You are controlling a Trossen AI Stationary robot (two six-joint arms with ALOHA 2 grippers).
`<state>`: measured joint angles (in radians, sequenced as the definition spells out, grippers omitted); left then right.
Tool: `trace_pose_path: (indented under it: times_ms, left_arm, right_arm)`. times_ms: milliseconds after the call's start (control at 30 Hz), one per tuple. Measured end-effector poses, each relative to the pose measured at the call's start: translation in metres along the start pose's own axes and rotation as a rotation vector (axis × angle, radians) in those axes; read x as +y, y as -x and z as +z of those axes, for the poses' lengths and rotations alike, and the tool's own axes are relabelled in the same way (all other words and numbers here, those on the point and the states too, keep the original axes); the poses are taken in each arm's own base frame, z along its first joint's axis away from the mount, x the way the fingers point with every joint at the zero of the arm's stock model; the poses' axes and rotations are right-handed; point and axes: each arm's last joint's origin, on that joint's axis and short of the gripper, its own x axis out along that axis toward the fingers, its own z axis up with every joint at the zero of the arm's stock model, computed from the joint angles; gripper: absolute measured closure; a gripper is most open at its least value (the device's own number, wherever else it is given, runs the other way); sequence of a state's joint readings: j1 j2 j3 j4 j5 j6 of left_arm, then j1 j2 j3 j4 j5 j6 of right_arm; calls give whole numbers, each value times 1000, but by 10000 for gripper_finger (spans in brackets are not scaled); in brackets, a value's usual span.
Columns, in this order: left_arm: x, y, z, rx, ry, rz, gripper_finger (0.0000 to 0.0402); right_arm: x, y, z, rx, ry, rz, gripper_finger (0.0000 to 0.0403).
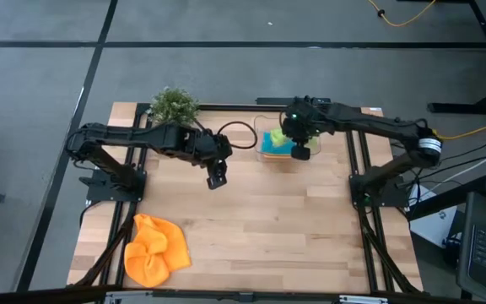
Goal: Fold microfiber towels
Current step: Stack the green microfiber cloth on top of the blue microfiber cloth in the bin
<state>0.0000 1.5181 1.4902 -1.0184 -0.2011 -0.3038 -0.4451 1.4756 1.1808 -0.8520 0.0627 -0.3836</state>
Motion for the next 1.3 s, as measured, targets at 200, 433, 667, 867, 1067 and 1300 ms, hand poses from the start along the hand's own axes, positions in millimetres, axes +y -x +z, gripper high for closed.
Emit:
trace_pose_path:
  times_ms: [200,433,667,867,1067,1300]
  left_arm:
    - [8,-2,2,-2,25,14,269]
    - [13,-2,4,-2,39,23,269]
    - [15,-3,4,-1,47,27,269]
    - [15,-3,4,-1,47,27,269]
    - [15,-3,4,-2,46,27,269]
    - [15,-3,4,-2,46,30,269]
  right_arm:
    - [-20,-38,-2,82,56,25,386]
    - [-47,-48,8,31,48,15,386]
    - [-60,-73,2,40,78,95,386]
    - [-73,-73,4,15,72,-32,386]
    - [-75,-73,7,-2,154,-69,386]
    - [-72,-74,8,-1,169,-66,386]
